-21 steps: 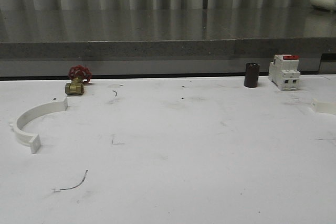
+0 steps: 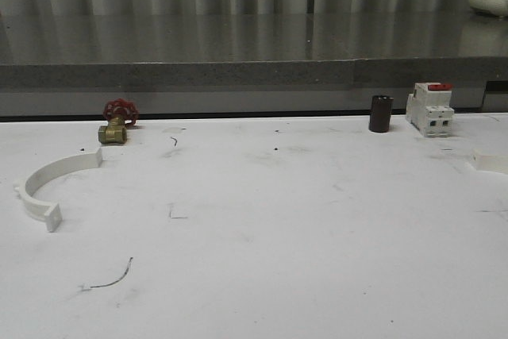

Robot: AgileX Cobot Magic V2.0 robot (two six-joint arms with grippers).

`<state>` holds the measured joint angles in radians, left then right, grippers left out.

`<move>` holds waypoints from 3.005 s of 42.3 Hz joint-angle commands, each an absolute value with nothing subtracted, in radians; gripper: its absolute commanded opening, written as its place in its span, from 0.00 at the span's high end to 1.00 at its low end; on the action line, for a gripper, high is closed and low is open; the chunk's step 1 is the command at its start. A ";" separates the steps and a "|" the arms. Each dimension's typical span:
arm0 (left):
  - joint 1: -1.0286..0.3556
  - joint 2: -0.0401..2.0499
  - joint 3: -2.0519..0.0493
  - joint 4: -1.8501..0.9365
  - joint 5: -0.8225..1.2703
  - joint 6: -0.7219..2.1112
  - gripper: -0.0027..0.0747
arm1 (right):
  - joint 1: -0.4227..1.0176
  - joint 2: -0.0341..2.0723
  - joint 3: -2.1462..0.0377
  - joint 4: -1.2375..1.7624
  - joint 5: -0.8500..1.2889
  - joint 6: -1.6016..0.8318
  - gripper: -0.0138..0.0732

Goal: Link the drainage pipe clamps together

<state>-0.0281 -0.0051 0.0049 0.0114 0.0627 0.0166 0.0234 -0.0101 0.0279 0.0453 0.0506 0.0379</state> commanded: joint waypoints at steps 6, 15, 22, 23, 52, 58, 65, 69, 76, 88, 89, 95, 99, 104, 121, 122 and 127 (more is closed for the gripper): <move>-0.034 -0.015 0.028 0.000 -0.025 0.015 0.99 | 0.018 -0.026 0.023 0.038 -0.063 0.037 0.98; -0.034 -0.015 -0.042 -0.020 -0.133 0.015 0.99 | 0.018 -0.026 -0.065 0.065 -0.044 0.037 0.98; -0.034 0.012 -0.231 -0.018 -0.077 0.015 0.99 | 0.018 0.005 -0.254 0.065 0.100 0.036 0.98; -0.034 0.025 -0.268 -0.016 -0.050 0.015 0.99 | 0.018 0.015 -0.277 0.063 0.118 0.036 0.98; -0.034 0.531 -0.539 -0.011 0.444 0.015 0.99 | 0.018 0.542 -0.589 0.064 0.541 0.021 0.98; -0.034 0.572 -0.533 -0.015 0.455 0.015 0.99 | 0.018 0.572 -0.589 0.063 0.573 0.021 0.94; -0.034 0.577 -0.533 -0.015 0.453 0.015 0.74 | 0.018 0.600 -0.589 0.063 0.587 0.020 0.56; -0.034 0.578 -0.533 -0.015 0.452 0.015 0.44 | 0.018 0.608 -0.589 0.063 0.584 0.020 0.35; -0.047 0.626 -0.576 -0.017 0.496 0.015 0.32 | 0.018 0.608 -0.589 0.064 0.585 0.020 0.30; -0.149 0.905 -0.752 -0.017 0.580 0.015 0.32 | 0.018 0.608 -0.589 0.064 0.585 0.020 0.30; -0.152 0.941 -0.772 -0.015 0.589 0.015 0.32 | 0.018 0.608 -0.589 0.064 0.585 0.020 0.30; -0.153 1.119 -0.868 -0.011 0.635 0.015 0.32 | 0.018 0.608 -0.589 0.064 0.585 0.020 0.30; -0.151 1.218 -0.924 -0.010 0.644 0.015 0.32 | 0.018 0.608 -0.589 0.064 0.585 0.020 0.30; -0.151 1.353 -0.992 -0.010 0.658 0.015 0.32 | 0.018 0.608 -0.589 0.064 0.585 0.020 0.30; -0.125 1.707 -1.187 -0.018 0.669 -0.039 0.32 | 0.018 0.608 -0.589 0.064 0.585 0.020 0.30; -0.125 1.722 -1.195 -0.018 0.669 -0.039 0.32 | 0.018 0.608 -0.589 0.064 0.585 0.020 0.30; -0.125 1.784 -1.222 -0.018 0.669 -0.039 0.32 | 0.018 0.608 -0.589 0.064 0.585 0.020 0.30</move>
